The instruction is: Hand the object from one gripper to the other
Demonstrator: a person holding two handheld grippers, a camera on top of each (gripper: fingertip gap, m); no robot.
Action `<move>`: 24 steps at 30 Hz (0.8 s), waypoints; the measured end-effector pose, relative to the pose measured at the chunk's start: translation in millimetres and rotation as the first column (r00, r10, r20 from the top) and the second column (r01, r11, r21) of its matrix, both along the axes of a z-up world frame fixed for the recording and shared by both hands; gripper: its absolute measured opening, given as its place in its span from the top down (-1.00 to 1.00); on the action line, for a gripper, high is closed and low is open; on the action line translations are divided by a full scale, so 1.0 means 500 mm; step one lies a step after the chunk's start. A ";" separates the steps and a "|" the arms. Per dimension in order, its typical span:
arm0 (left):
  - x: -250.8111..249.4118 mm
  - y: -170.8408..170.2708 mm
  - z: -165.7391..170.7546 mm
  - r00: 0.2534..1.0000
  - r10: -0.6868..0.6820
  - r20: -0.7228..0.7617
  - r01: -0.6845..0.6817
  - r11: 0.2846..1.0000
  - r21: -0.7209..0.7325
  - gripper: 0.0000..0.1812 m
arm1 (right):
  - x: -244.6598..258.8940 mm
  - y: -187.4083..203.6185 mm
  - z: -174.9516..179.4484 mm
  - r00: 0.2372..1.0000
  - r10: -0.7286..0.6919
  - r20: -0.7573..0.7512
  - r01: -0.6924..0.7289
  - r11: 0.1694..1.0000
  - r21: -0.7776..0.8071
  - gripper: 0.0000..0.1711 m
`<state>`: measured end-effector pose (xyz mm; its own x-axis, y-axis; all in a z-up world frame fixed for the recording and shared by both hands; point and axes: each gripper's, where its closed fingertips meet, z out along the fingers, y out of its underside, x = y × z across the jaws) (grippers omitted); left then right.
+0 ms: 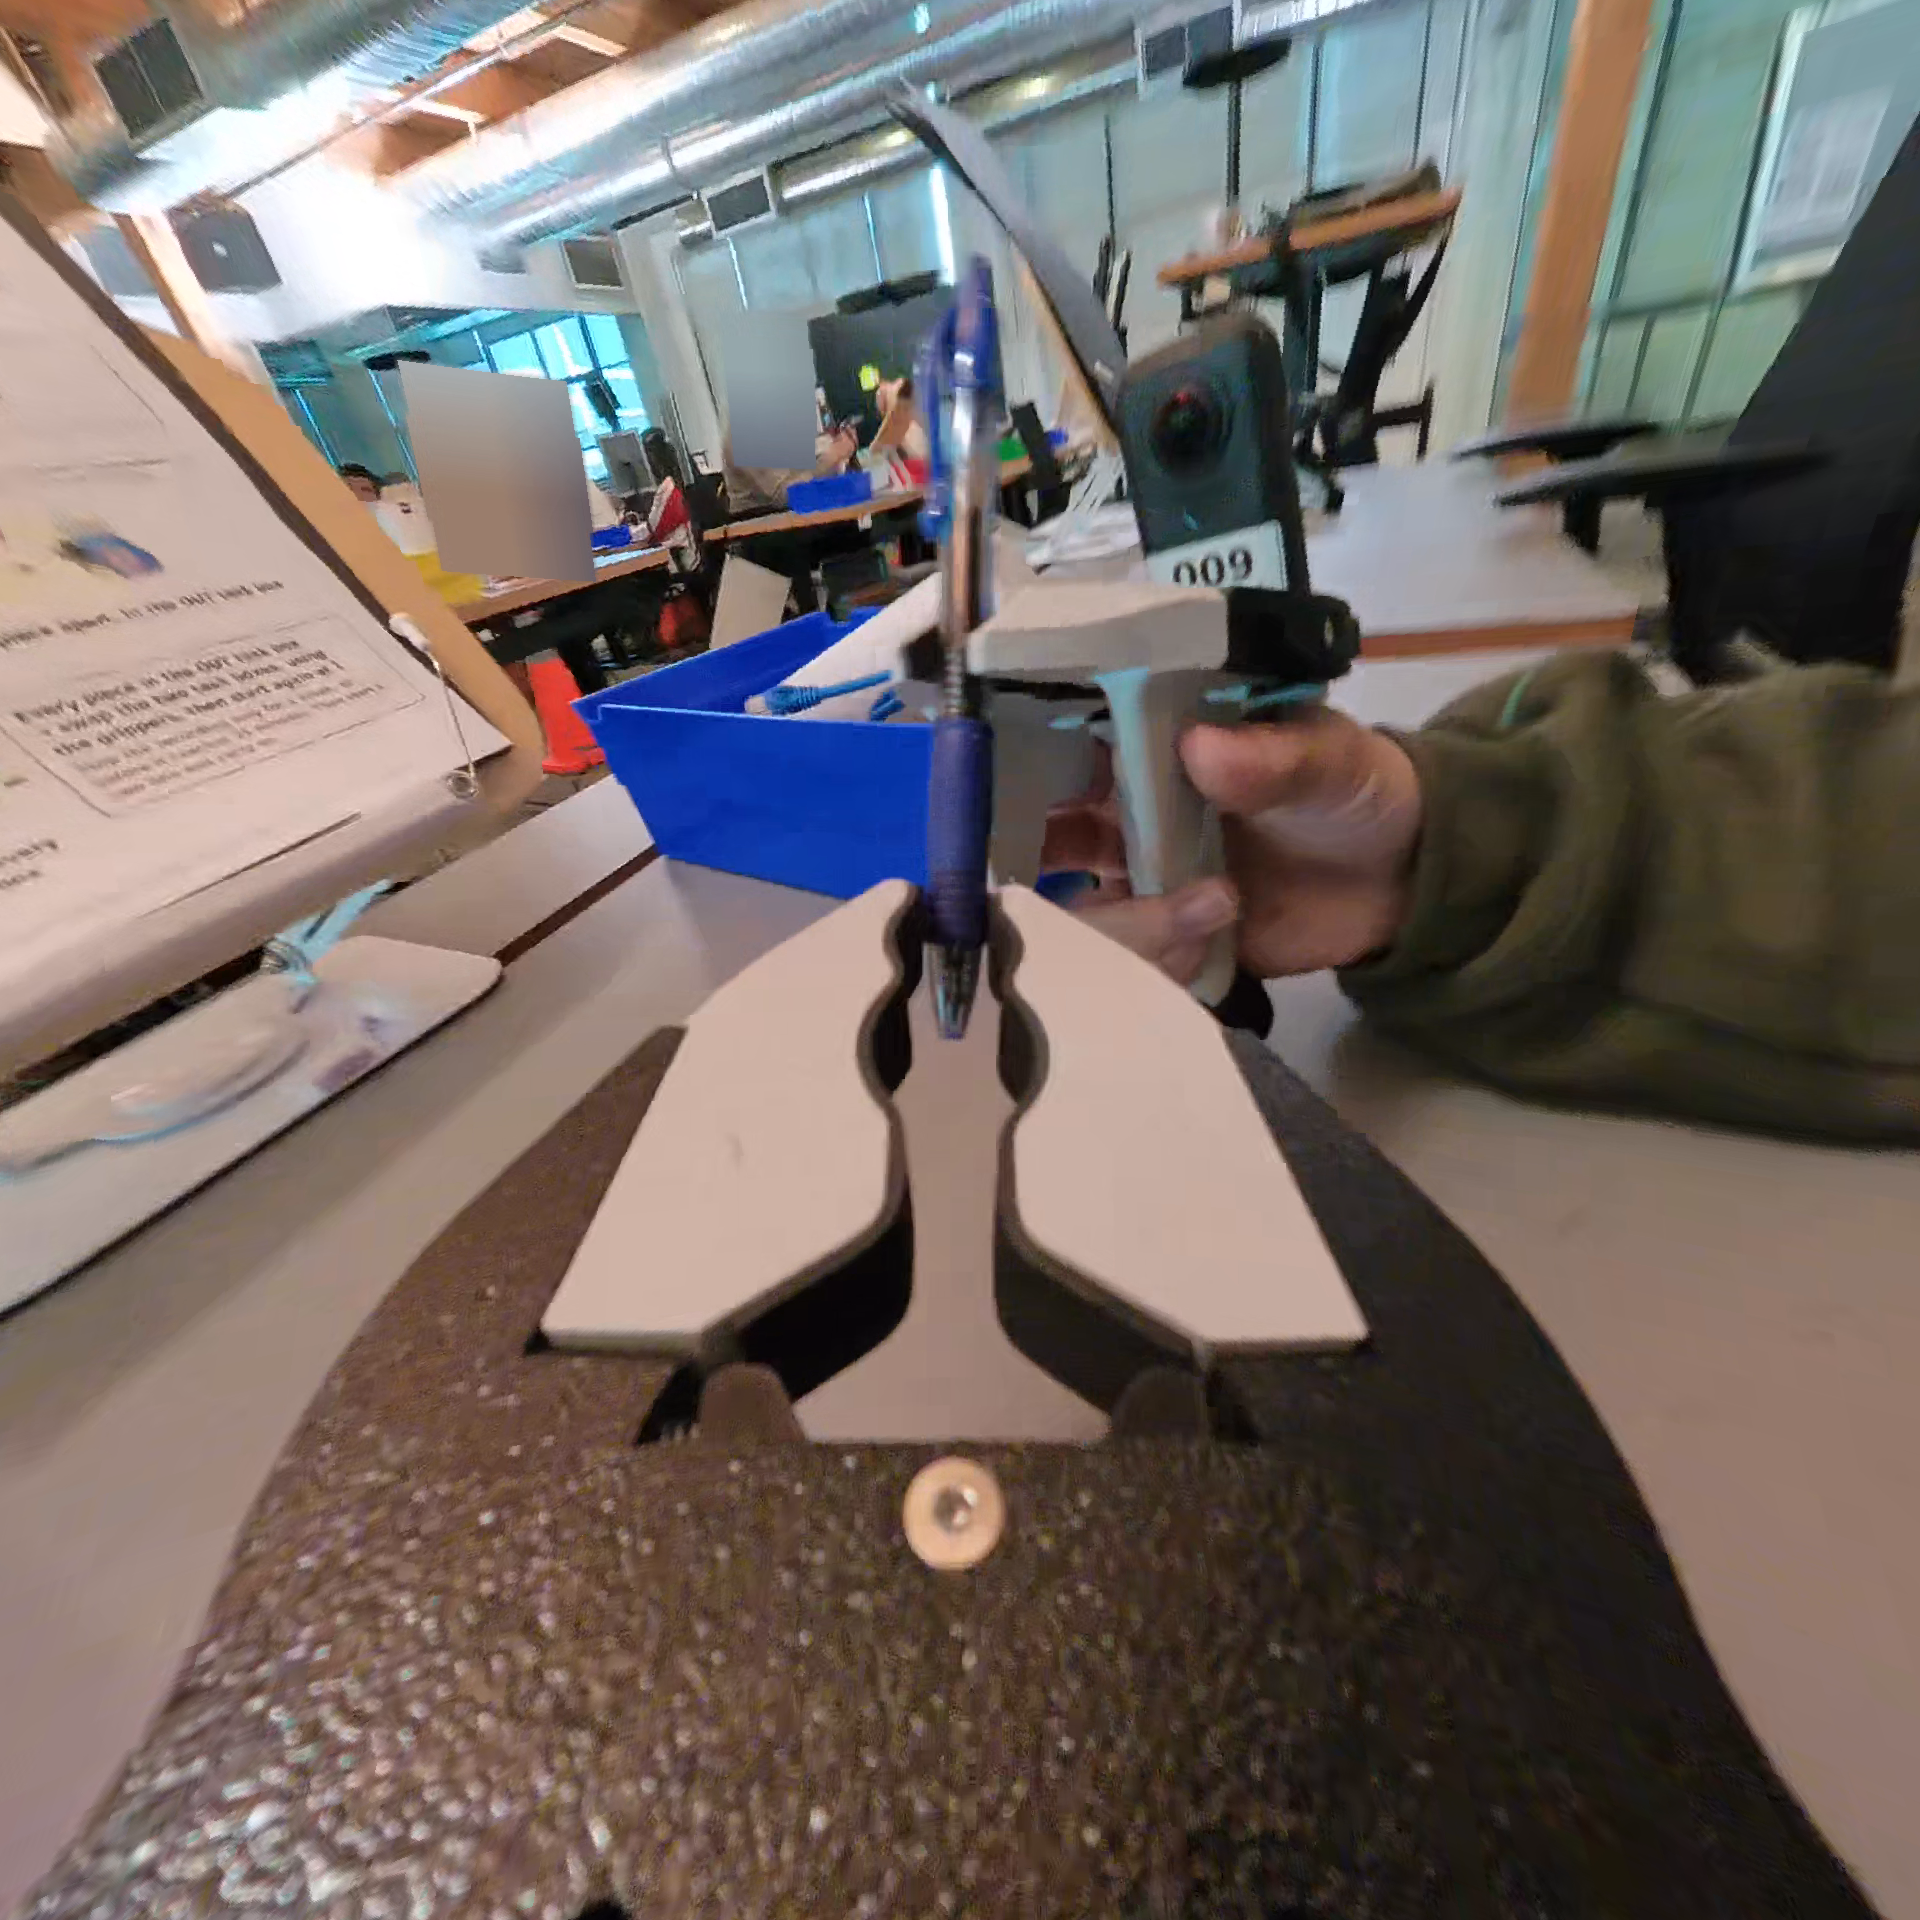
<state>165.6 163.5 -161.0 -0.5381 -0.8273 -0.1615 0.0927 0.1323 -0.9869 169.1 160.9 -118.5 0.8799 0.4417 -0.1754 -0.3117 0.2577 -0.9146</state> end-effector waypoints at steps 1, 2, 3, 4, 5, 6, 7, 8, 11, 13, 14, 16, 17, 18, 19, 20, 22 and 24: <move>0.000 0.002 0.002 1.000 -0.009 0.000 0.009 1.000 -0.026 0.88 | 0.000 0.000 0.001 1.000 0.005 -0.012 -0.005 1.000 0.001 0.88; 0.001 0.004 -0.001 1.000 -0.009 -0.009 0.009 1.000 -0.026 0.88 | 0.001 0.003 -0.002 1.000 -0.001 -0.015 0.001 1.000 -0.008 0.88; 0.004 0.006 -0.008 1.000 0.002 -0.020 -0.002 1.000 0.003 0.88 | 0.000 0.006 -0.006 1.000 -0.003 -0.010 0.003 1.000 -0.020 0.88; 0.006 0.008 -0.012 1.000 0.024 -0.013 -0.023 0.999 0.041 0.88 | 0.000 0.007 -0.009 1.000 -0.009 -0.004 0.009 1.000 -0.024 0.88; 0.008 0.011 -0.012 0.999 0.048 0.007 -0.048 0.996 0.074 0.88 | 0.002 0.008 -0.010 1.000 -0.019 0.000 0.019 1.000 -0.023 0.88; 0.011 0.017 -0.010 0.997 0.079 0.022 -0.081 0.992 0.095 0.88 | 0.009 0.009 -0.012 0.999 -0.047 0.007 0.047 0.998 -0.030 0.88; 0.017 0.029 -0.009 0.991 0.129 0.023 -0.131 0.985 0.112 0.89 | 0.023 0.014 -0.021 0.994 -0.110 0.026 0.111 0.992 -0.058 0.86; 0.022 0.042 -0.014 0.983 0.182 0.013 -0.182 0.973 0.144 0.89 | 0.045 0.021 -0.034 0.977 -0.205 0.063 0.210 0.973 -0.094 0.82; 0.035 0.094 -0.027 0.931 0.363 0.029 -0.356 0.891 0.283 0.89 | 0.105 0.025 -0.070 0.804 -0.463 0.374 0.536 0.836 -0.117 0.39; 0.038 0.105 -0.037 0.914 0.406 0.012 -0.386 0.860 0.333 0.89 | 0.128 0.024 -0.085 0.524 -0.522 0.673 0.708 0.706 -0.004 0.28; 0.039 0.105 -0.040 0.908 0.418 -0.003 -0.392 0.855 0.339 0.89 | 0.126 0.025 -0.089 0.336 -0.505 0.795 0.742 0.661 0.107 0.28; 0.040 0.095 -0.045 0.909 0.415 -0.030 -0.381 0.858 0.345 0.89 | 0.103 0.037 -0.100 -0.032 -0.415 0.909 0.703 0.637 0.315 0.32; 0.040 0.092 -0.047 0.907 0.419 -0.038 -0.381 0.857 0.347 0.89 | 0.089 0.046 -0.109 -0.134 -0.373 0.918 0.674 0.645 0.360 0.38; 0.040 0.087 -0.049 0.909 0.415 -0.044 -0.374 0.857 0.353 0.88 | 0.078 0.055 -0.114 -0.181 -0.354 0.917 0.656 0.652 0.381 0.45; 0.040 0.082 -0.051 0.912 0.407 -0.049 -0.364 0.859 0.361 0.88 | 0.068 0.064 -0.113 -0.209 -0.348 0.914 0.638 0.659 0.397 0.54; 0.040 0.079 -0.051 0.912 0.407 -0.046 -0.364 0.857 0.364 0.89 | 0.063 0.069 -0.111 -0.242 -0.343 0.908 0.624 0.661 0.416 0.62; 0.039 0.074 -0.050 0.918 0.395 -0.045 -0.353 0.862 0.364 0.88 | 0.067 0.076 -0.108 -0.304 -0.330 0.894 0.621 0.643 0.448 0.70; 0.038 0.073 -0.047 0.918 0.393 -0.048 -0.353 0.868 0.350 0.88 | 0.073 0.078 -0.116 -0.306 -0.313 0.899 0.628 0.643 0.438 0.79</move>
<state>184.8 200.0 -184.5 -0.2305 -0.8802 -0.4148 -0.1382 0.4516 -0.8814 205.3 199.9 -176.3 0.1341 -0.1141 0.9844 0.9115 -0.3756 -0.1677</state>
